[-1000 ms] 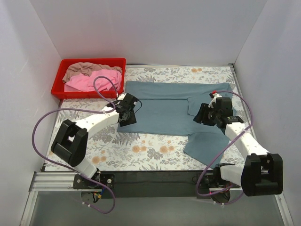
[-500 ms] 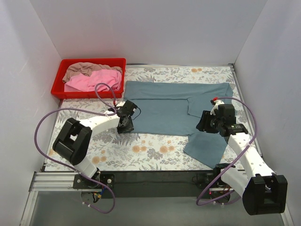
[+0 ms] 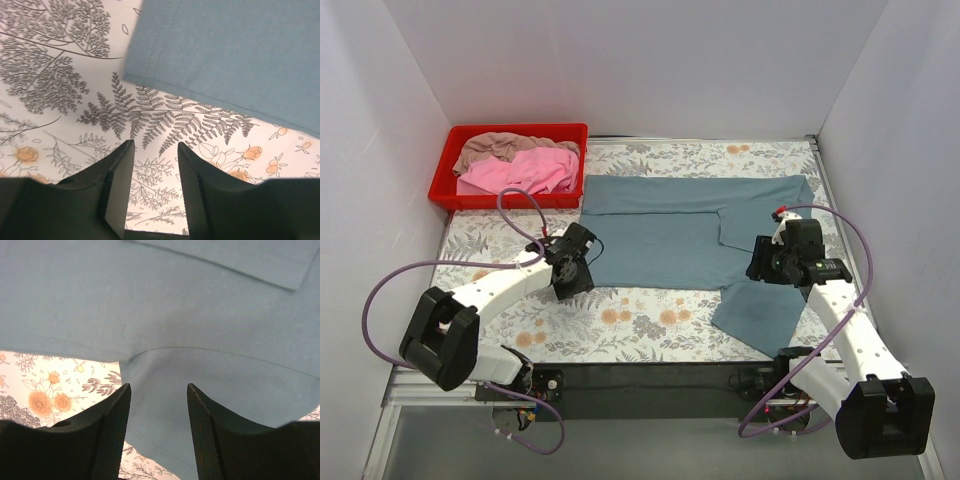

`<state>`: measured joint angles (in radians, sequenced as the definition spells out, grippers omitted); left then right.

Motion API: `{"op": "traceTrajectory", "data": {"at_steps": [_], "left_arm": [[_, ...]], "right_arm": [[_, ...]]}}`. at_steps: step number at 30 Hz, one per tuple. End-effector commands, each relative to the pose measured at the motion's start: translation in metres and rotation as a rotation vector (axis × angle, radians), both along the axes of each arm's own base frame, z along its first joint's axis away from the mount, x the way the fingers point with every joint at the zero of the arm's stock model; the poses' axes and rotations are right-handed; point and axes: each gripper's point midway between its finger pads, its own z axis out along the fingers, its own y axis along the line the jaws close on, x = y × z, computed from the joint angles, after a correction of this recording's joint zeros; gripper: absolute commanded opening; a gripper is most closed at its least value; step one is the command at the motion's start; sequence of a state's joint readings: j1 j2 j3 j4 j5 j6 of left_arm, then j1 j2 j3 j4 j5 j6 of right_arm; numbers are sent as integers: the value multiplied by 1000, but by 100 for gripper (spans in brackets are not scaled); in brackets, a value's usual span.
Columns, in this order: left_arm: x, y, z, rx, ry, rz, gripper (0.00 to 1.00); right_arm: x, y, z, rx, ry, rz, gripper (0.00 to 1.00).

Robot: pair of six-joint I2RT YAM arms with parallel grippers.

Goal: Fold and stack the t-shirts
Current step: Fold the tshirt

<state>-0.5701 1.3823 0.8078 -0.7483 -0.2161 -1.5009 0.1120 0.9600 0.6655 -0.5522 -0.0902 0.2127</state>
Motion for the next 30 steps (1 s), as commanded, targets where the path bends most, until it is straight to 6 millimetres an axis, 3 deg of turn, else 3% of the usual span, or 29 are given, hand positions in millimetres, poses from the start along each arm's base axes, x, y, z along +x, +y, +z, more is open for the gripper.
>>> {"op": "traceTrajectory", "data": {"at_steps": [1,8,14,20,30], "left_arm": [[10,15,23,28,-54,66,43],[35,38,14,82,-47,118,43],[58,31,11,68,-65,94,43],[55,21,-6,26,-27,52,43],[34,36,-36,100,56,32,41]], "right_arm": [[13,-5,31,-32,-75,-8,56],[11,-7,31,-40,-59,-18,56],[9,-9,26,-47,-39,-25,56],[10,-11,19,-58,-10,-37,56],[17,-22,9,-110,42,-87,56]]}}
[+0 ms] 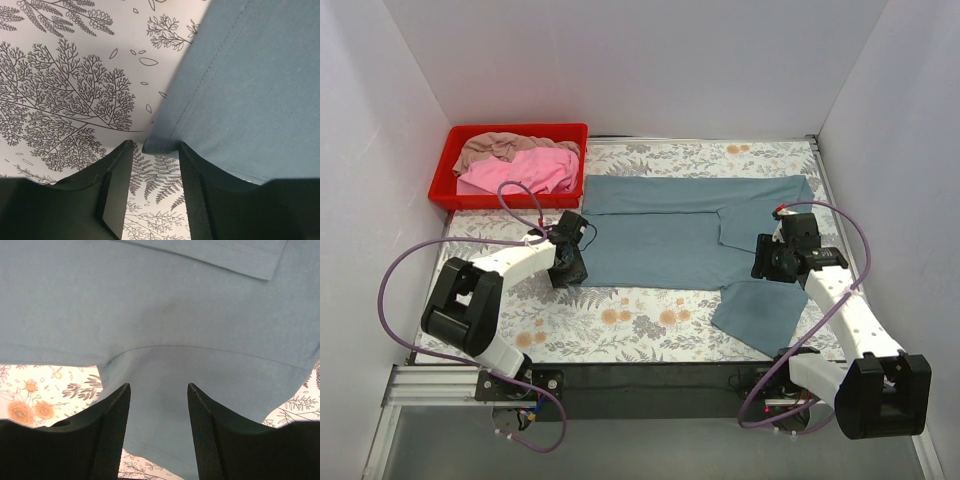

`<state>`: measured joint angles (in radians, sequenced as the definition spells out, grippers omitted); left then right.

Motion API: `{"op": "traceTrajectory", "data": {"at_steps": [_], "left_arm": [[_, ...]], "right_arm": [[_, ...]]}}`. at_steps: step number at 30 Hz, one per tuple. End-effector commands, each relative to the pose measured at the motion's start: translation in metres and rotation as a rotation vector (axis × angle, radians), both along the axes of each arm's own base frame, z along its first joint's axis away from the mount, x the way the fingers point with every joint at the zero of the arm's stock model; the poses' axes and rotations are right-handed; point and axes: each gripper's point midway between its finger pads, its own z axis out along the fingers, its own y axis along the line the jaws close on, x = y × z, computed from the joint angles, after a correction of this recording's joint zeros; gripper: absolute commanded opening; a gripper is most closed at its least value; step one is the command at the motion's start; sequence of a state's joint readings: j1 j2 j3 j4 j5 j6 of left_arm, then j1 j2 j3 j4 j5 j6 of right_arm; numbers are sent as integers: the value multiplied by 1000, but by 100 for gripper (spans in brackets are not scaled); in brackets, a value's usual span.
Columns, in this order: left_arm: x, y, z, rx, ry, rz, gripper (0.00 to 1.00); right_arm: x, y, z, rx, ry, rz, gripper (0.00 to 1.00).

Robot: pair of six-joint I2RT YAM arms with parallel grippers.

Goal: Fold and stack the t-shirts
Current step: Fold the tshirt

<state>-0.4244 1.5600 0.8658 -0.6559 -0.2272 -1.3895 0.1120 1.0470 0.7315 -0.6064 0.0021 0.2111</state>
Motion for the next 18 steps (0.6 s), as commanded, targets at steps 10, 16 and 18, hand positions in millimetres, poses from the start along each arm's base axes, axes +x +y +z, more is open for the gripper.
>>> {"op": "traceTrajectory", "data": {"at_steps": [10,16,18], "left_arm": [[-17,13,-24,48,45,-29,17],[-17,15,-25,57,36,-45,0],[-16,15,-23,56,29,-47,0]], "right_arm": [[22,-53,8,-178,12,-194,56],[21,-94,-16,-84,110,-393,55],[22,-108,-23,-52,127,-453,55]]}}
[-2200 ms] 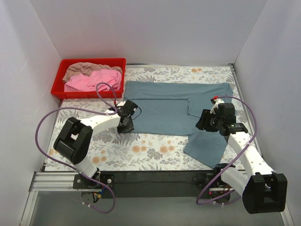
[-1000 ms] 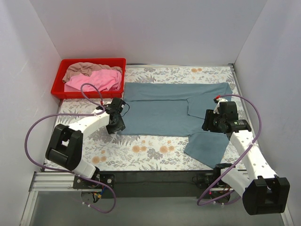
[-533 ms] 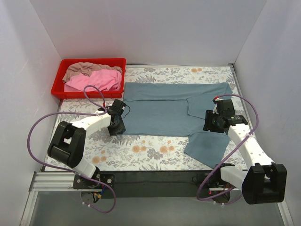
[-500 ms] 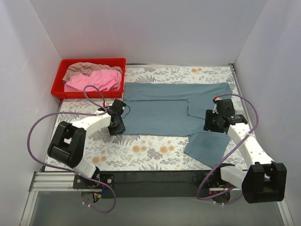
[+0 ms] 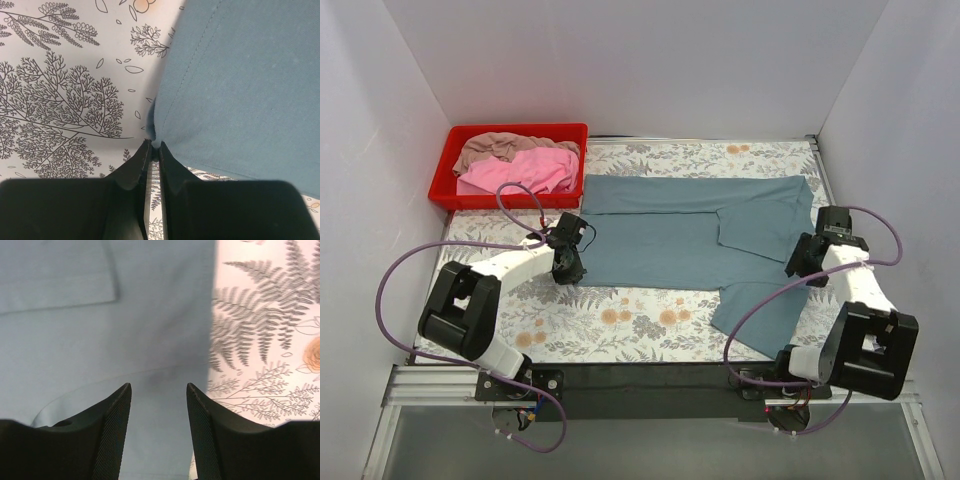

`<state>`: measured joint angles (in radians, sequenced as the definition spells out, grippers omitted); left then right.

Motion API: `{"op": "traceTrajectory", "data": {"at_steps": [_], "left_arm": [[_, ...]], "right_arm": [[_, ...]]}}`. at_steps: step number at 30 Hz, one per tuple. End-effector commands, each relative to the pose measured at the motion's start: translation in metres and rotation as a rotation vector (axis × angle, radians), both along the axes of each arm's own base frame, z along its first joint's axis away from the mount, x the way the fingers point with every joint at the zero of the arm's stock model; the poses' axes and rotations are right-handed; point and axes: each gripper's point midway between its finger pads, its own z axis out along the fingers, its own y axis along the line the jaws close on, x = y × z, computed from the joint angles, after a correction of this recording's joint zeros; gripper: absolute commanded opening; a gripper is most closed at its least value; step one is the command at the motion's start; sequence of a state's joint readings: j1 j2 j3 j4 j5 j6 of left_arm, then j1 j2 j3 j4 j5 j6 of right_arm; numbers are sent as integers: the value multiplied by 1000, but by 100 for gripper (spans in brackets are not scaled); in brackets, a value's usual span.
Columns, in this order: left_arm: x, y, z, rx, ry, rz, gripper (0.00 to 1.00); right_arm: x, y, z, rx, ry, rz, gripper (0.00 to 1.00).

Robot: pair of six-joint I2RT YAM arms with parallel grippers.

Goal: Fold and stack the t-shirts
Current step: Fold the tshirt

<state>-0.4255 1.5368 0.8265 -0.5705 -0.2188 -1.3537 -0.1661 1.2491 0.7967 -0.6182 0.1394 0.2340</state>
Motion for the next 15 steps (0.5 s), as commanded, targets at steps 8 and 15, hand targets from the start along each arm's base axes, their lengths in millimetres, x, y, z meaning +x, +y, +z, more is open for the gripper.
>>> {"op": "traceTrajectory", "data": {"at_steps": [8,15], "left_arm": [[-19,18,-19,79,68,-18,0],[-17,15,-16,64,58,-22,0]], "right_arm": [[12,-28,-32,182,-14,-199,53],[4,-24,-56,240,22,-197,50]]}}
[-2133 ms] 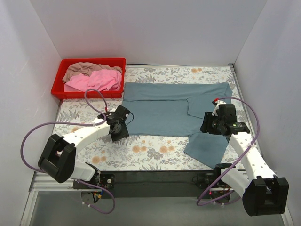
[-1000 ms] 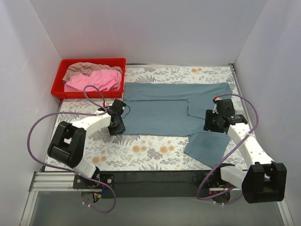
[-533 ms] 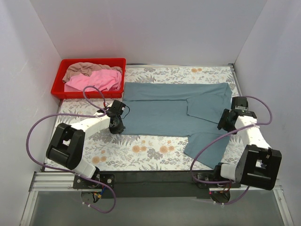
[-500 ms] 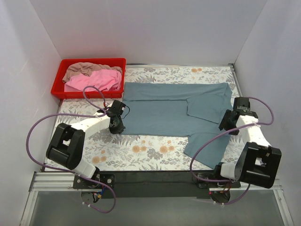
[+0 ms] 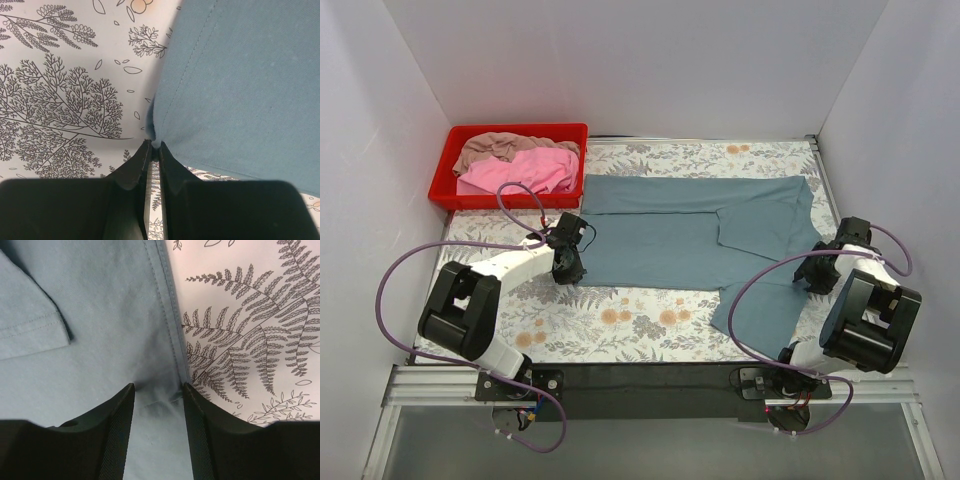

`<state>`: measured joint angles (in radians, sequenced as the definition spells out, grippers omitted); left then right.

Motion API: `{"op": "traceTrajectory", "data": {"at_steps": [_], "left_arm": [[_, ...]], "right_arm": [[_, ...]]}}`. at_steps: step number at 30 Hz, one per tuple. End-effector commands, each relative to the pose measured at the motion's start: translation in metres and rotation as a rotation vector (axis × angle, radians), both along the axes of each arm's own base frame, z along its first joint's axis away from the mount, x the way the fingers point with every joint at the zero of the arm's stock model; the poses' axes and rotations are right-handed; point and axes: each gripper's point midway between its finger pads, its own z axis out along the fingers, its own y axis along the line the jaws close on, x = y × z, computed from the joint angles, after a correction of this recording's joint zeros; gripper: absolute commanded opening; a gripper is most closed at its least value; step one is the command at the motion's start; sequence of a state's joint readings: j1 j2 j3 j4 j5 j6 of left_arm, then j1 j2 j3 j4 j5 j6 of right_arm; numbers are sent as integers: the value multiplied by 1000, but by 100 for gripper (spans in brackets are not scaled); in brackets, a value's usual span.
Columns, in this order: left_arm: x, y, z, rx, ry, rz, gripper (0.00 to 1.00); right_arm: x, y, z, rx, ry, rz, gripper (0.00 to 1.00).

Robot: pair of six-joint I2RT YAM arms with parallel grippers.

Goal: Fold and stack the t-shirts
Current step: Fold the tshirt

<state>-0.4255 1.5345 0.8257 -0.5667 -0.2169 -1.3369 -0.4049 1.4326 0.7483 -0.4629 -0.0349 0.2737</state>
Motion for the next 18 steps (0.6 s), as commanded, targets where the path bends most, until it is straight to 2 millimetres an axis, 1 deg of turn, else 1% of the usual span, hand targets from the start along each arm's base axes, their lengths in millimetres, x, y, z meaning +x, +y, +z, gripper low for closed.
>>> {"op": "traceTrajectory", "data": {"at_steps": [1,2,6,9,11,12,14,17,18], "left_arm": [[-18,15,-17,64,61,-7,0],[-18,15,-17,64,61,-6,0],[-16,14,-15,56,53,-8,0],[-16,14,-14,55,52,-7,0],[-16,14,-14,56,51,-8,0],[-15,14,-14,57,49,-6,0],[-16,15,-13,58,49,-4,0],[-16,15,-13,57,45,-2,0],[-15,15,-12,55,43,-4,0]], "right_arm": [[-1,9,-12,55,0,11,49],[-2,10,-13,57,1,12,48],[-16,9,-19,52,55,-14,34],[-22,7,-18,40,77,-18,29],[-25,4,-16,26,88,-20,20],[-26,0,-15,9,91,-25,13],[-27,-1,-13,9,93,-30,5],[-26,-2,-9,8,89,-36,4],[-25,-2,-7,4,82,-35,5]]}}
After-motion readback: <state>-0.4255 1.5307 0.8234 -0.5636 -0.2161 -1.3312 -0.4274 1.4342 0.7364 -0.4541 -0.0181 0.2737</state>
